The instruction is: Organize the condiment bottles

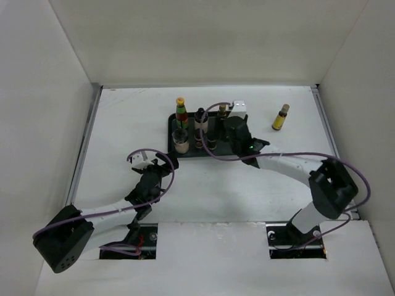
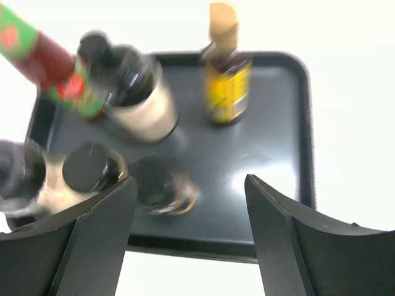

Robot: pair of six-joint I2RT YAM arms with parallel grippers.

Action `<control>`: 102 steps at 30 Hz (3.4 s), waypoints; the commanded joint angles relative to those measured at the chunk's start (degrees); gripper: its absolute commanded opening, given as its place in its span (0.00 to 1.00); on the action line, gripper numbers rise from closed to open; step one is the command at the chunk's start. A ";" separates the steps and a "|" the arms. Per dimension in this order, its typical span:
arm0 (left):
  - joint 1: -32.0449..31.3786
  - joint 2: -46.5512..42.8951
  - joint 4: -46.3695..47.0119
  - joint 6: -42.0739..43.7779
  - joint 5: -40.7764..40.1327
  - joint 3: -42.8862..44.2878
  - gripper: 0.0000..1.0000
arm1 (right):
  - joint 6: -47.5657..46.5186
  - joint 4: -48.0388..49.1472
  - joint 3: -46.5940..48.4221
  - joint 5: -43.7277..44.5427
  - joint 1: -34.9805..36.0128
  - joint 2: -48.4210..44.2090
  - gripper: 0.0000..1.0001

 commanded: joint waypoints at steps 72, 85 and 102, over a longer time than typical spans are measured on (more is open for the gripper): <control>1.63 -0.54 2.06 -0.38 0.73 1.37 1.00 | -2.74 7.28 -1.56 2.24 -4.25 2.22 0.55; 1.98 -5.28 -6.19 4.36 2.14 4.63 1.00 | -2.66 8.16 -9.90 1.71 -7.66 -21.14 1.00; 14.55 -16.54 -37.47 -2.49 3.01 9.19 1.00 | 18.07 29.26 -34.00 -0.30 -26.92 -20.03 1.00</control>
